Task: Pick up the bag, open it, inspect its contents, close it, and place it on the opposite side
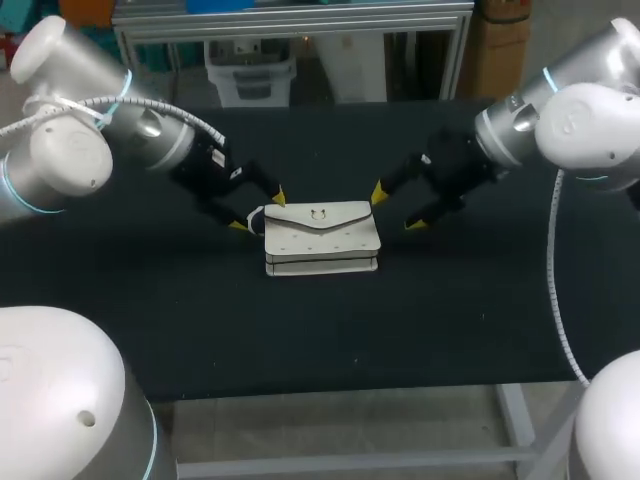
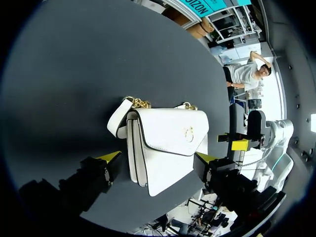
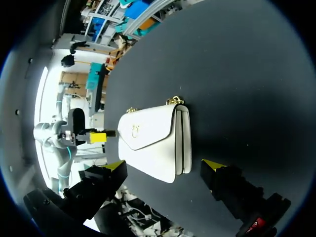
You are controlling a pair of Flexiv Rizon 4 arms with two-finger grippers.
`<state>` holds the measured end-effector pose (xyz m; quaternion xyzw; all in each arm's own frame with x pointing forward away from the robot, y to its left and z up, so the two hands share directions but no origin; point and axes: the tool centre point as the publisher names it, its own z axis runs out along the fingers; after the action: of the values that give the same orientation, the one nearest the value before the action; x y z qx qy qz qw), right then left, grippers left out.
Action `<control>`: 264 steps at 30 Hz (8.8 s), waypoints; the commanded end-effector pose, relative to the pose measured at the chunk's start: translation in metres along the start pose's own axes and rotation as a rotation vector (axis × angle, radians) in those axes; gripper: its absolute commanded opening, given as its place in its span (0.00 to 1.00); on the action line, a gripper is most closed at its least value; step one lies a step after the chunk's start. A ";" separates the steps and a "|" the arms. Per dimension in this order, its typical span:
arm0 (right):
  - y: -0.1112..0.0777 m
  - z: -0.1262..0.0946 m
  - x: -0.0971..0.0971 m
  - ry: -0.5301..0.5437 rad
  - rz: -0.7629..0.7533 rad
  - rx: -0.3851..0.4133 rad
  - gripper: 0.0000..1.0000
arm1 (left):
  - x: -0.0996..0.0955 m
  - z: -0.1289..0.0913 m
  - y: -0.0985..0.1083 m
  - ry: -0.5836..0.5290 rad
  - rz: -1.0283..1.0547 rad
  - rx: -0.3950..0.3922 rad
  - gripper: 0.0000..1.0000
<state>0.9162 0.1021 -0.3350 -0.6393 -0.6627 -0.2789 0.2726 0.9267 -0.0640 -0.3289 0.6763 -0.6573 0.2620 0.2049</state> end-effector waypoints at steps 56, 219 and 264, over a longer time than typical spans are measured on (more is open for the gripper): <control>0.031 0.057 0.003 0.238 0.058 -0.074 0.35 | -0.001 0.038 -0.007 0.212 -0.049 -0.024 0.45; 0.039 -0.117 -0.092 -0.246 -0.156 -0.092 1.00 | -0.032 0.013 -0.026 -0.098 -0.135 0.058 0.00; 0.101 -0.227 -0.140 -0.551 -0.207 -0.114 1.00 | -0.151 -0.096 -0.104 -0.408 -0.042 0.255 0.00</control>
<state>1.0120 -0.1490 -0.2794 -0.6321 -0.7564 -0.1682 0.0095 1.0197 0.1116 -0.3427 0.7439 -0.6370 0.2018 -0.0023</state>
